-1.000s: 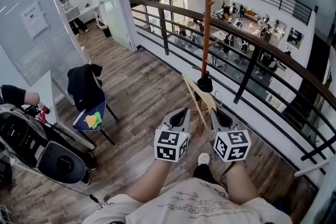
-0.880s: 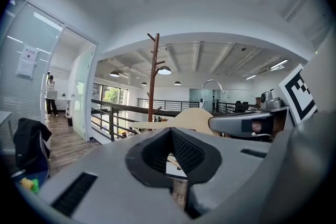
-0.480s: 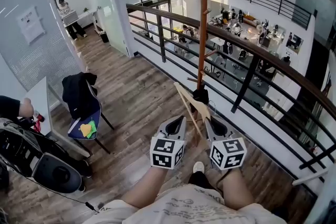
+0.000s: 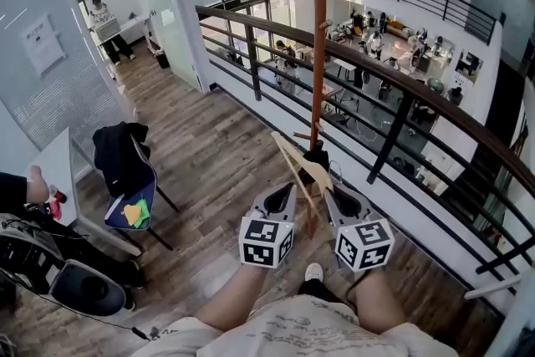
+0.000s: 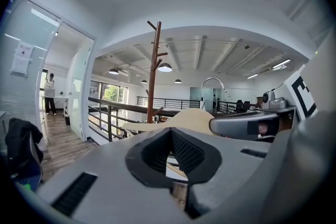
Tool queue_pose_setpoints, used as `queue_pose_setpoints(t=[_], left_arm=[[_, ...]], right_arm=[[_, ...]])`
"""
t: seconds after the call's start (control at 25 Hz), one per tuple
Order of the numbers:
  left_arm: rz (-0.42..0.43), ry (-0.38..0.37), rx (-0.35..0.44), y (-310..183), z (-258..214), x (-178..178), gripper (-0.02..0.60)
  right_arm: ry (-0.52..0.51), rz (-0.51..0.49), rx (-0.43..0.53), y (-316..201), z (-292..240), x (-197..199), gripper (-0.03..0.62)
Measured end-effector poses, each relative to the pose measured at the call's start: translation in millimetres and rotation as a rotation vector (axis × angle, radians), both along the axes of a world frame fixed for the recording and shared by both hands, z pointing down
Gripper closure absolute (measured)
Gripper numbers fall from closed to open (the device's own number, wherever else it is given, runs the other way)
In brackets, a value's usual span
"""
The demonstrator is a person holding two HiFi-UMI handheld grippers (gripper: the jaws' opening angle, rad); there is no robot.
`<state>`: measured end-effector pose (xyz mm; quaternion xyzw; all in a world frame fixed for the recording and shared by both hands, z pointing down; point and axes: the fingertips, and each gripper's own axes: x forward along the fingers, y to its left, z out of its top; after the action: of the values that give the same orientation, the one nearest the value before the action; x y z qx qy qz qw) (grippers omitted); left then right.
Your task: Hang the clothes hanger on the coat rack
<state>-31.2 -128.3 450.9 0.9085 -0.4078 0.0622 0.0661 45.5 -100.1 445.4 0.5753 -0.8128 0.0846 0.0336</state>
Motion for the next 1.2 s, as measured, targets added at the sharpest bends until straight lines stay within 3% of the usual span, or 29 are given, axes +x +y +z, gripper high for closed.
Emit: queue_pose_setpoints(t=[0.52,0.88,1.2], left_arm=[[-0.053,-0.004,-0.007,-78.1,-3.4,18.5,0.579],[-0.072,0.0,-0.022,-125.1,-12.4,56.2,0.579],[-0.17,0.026,-0.025,-162.7,-22.1,57.6,0.58]], right_arm=[[-0.012,-0.118,-0.01,-76.4,-3.7,20.3,0.549],[-0.001,-0.188,-0.023,-128.7,-10.1,43.9,0.549],[0.013,-0.281,-0.02,-165.9,-24.6,59.5,0.549]])
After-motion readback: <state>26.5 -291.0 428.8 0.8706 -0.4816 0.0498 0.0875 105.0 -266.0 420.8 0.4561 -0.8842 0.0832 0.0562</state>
